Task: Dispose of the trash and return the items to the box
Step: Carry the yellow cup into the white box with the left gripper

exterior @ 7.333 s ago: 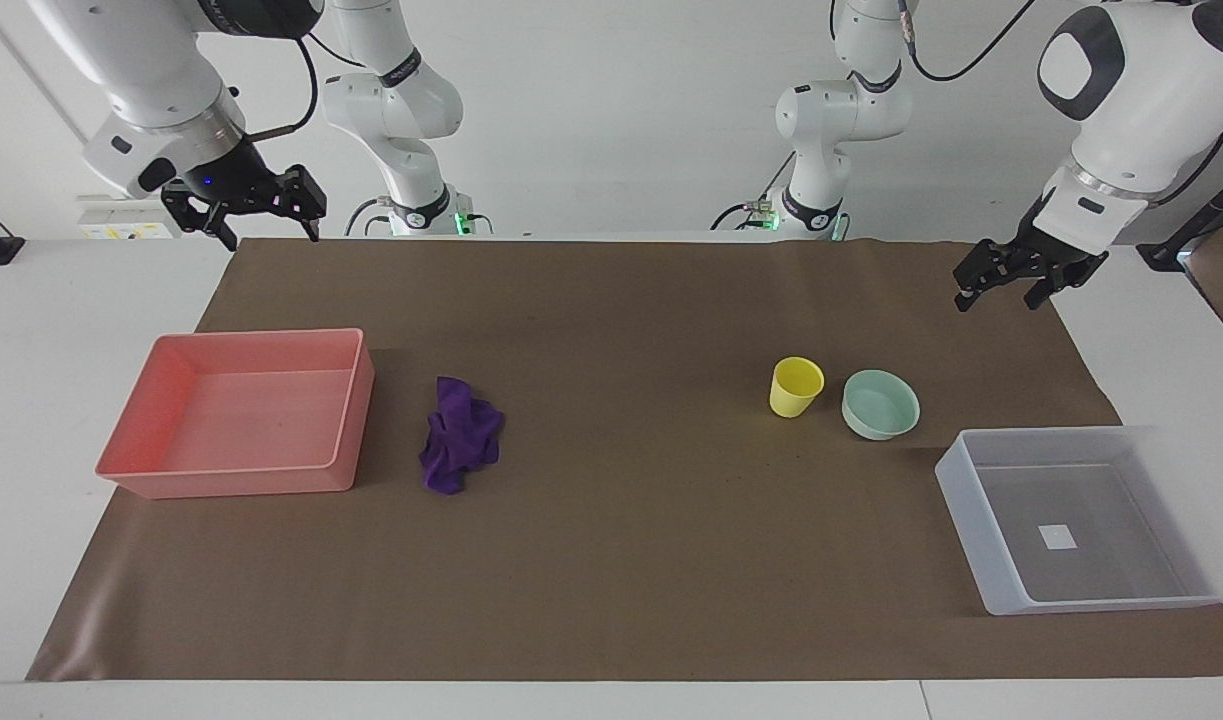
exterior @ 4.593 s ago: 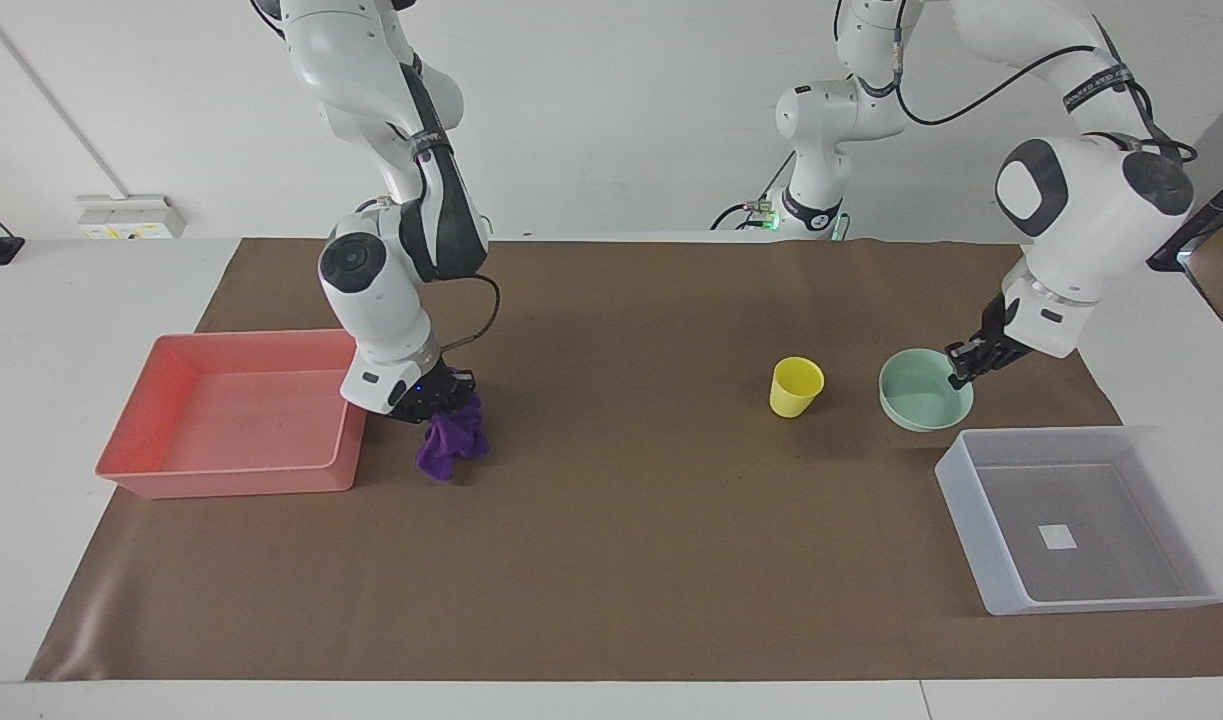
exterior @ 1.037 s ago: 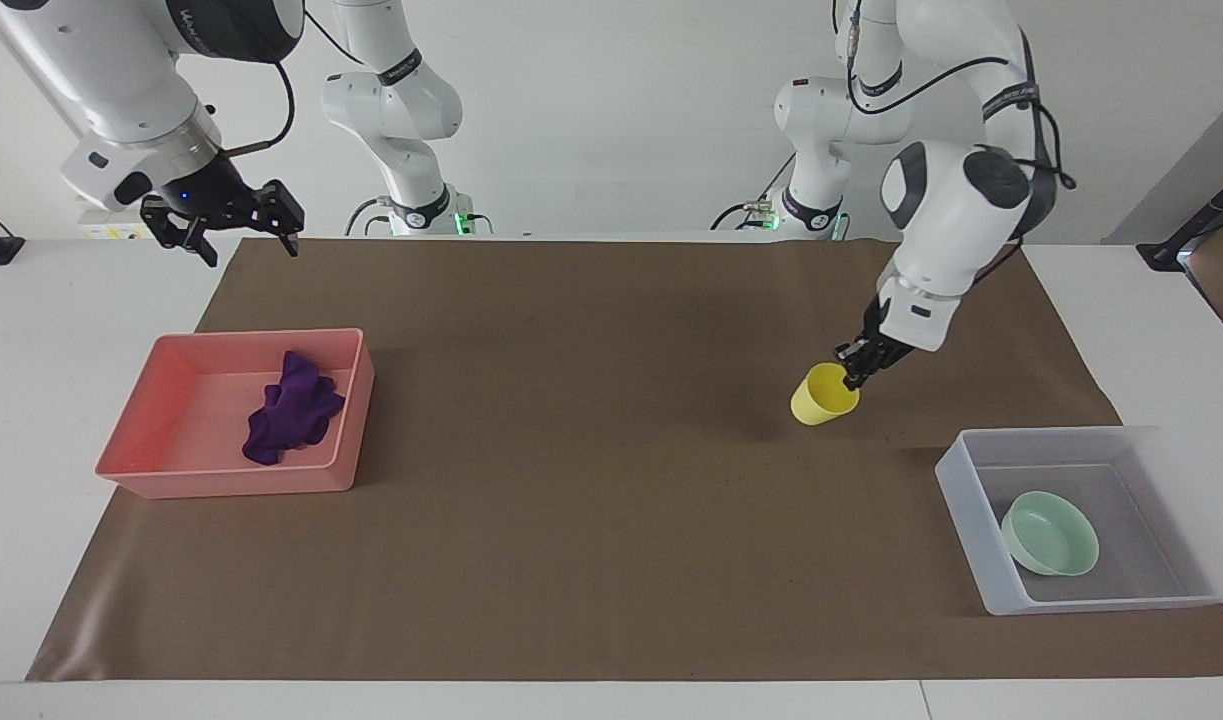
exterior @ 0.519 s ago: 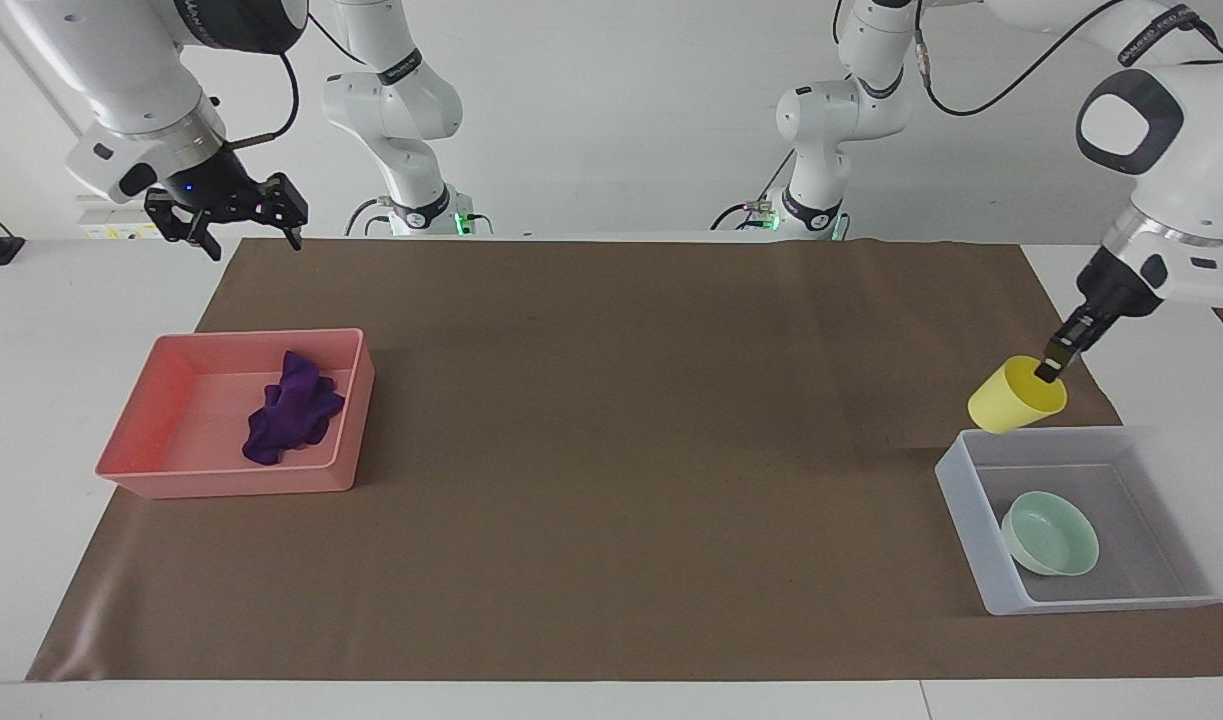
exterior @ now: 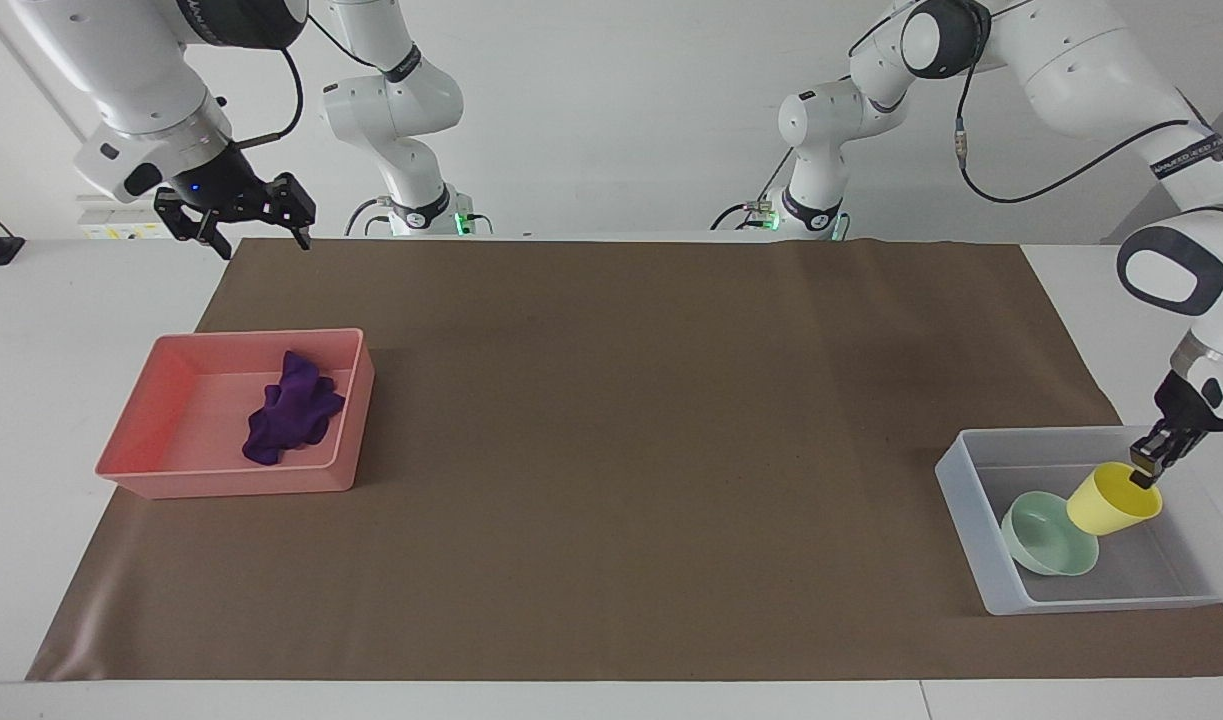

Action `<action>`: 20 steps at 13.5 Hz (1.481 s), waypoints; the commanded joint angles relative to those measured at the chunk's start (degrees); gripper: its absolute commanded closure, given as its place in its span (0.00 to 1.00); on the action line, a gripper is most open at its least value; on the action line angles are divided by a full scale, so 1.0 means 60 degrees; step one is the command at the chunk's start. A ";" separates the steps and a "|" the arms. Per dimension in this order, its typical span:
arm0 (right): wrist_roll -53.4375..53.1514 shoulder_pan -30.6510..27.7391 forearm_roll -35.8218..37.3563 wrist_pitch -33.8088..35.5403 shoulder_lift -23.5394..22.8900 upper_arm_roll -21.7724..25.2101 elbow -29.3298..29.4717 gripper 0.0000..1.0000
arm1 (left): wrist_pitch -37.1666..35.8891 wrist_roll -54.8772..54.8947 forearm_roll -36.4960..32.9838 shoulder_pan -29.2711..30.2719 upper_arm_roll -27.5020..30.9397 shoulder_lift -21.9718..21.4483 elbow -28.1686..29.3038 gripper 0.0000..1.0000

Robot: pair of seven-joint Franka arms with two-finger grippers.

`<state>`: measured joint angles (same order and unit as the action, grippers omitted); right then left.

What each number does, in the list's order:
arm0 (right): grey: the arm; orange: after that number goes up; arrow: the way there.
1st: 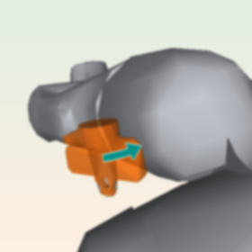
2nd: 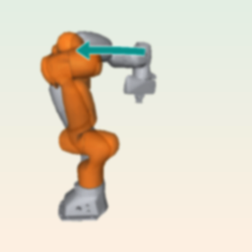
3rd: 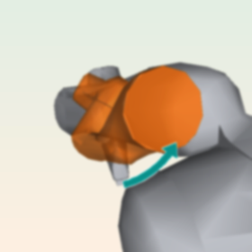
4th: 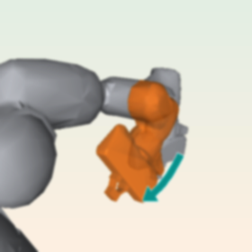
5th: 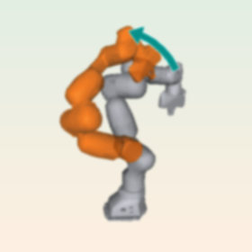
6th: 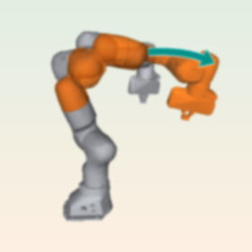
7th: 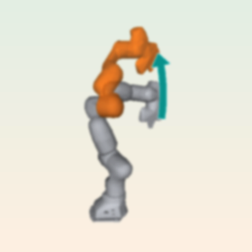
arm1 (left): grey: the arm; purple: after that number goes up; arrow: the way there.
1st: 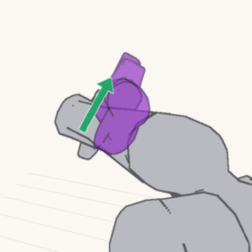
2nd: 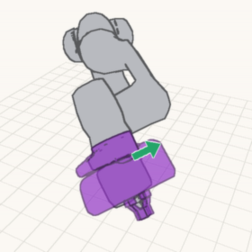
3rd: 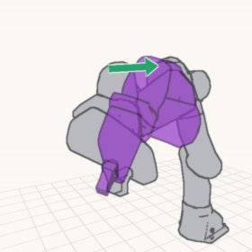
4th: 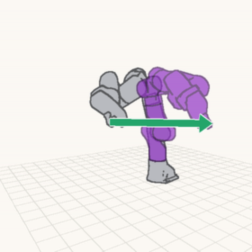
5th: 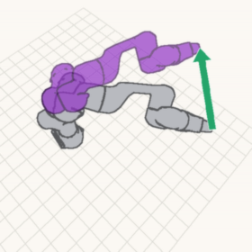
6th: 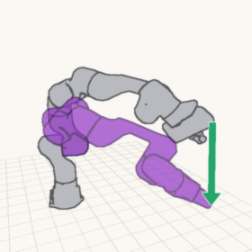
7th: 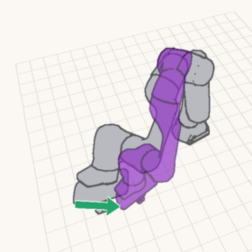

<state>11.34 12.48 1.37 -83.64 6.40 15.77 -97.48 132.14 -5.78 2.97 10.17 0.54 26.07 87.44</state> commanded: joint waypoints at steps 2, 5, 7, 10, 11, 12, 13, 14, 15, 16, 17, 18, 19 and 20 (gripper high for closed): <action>0.0730 0.0146 -0.0024 0.0053 0.0149 0.0067 -0.0174 0.01 | 0.0287 0.0084 -0.0100 -0.0010 -0.0061 0.0431 -0.0013 1.00; 0.0790 -0.0175 -0.0038 -0.0049 0.0105 -0.0197 -0.0086 0.01 | 0.0302 0.0113 -0.0187 -0.0184 -0.0046 0.0387 0.0236 0.01; 0.0718 -0.0745 -0.0038 -0.0050 0.0090 -0.0896 -0.0057 0.01 | 0.0069 0.0011 -0.0187 -0.0332 -0.0046 0.0125 0.0281 0.00; 0.0688 -0.1098 -0.0053 -0.0035 0.0076 -0.1090 -0.0056 0.01 | -0.1610 0.0055 -0.0187 -0.0579 -0.0105 -0.0928 0.0251 0.00; 0.0673 -0.1128 -0.0053 -0.0035 0.0090 -0.1207 -0.0071 0.01 | -0.2371 0.0127 -0.0187 -0.0741 -0.0076 -0.1265 0.0251 0.00; 0.0630 -0.1041 -0.0053 -0.0050 0.0105 -0.1193 -0.0085 0.01 | -0.3496 0.0186 -0.0202 -0.1076 -0.0105 -0.1733 0.0382 0.00; 0.0528 -0.1026 -0.0053 -0.0050 0.0105 -0.1208 -0.0071 0.01 | -0.4348 0.0245 -0.0246 -0.1587 -0.0076 -0.2375 0.0920 0.00; 0.0382 -0.1011 -0.0053 -0.0064 0.0120 -0.1208 -0.0100 0.01 | -0.4617 0.0260 -0.0507 -0.1984 -0.0076 -0.3136 0.1592 0.00; 0.0279 -0.0968 -0.0053 -0.0094 0.0105 -0.1237 -0.0100 0.01 | -0.4751 0.0260 -0.0727 -0.2307 -0.0105 -0.4188 0.2571 0.00; 0.0263 -0.0967 -0.0067 -0.0094 0.0120 -0.1237 -0.0100 0.01 | -0.4810 0.0303 -0.0787 -0.2542 -0.0105 -0.5068 0.3204 0.00; 0.0278 -0.0982 -0.0169 -0.0094 0.0105 -0.1223 -0.0100 0.01 | -0.4912 0.0391 -0.0788 -0.2588 -0.0120 -0.5396 0.3196 0.00; 0.0263 -0.0996 -0.0344 -0.0094 0.0105 -0.1222 -0.0100 0.01 | -0.5696 0.0450 -0.0803 -0.2588 -0.0163 -0.5269 0.2355 0.00; 0.0263 -0.0997 -0.0346 -0.0108 0.0120 -0.1222 -0.0129 0.01 | -0.6415 0.0523 -0.0774 -0.2574 -0.0164 -0.4586 0.1143 0.00; 0.0263 -0.1040 -0.0360 -0.0109 0.0120 -0.1222 -0.0130 0.01 | -0.7074 0.0567 -0.0701 -0.2573 -0.0178 -0.4159 0.0304 0.00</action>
<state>13.83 7.15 0.30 -83.66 6.41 8.92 -97.58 96.10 -4.12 -0.70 -5.48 -0.83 -4.38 98.54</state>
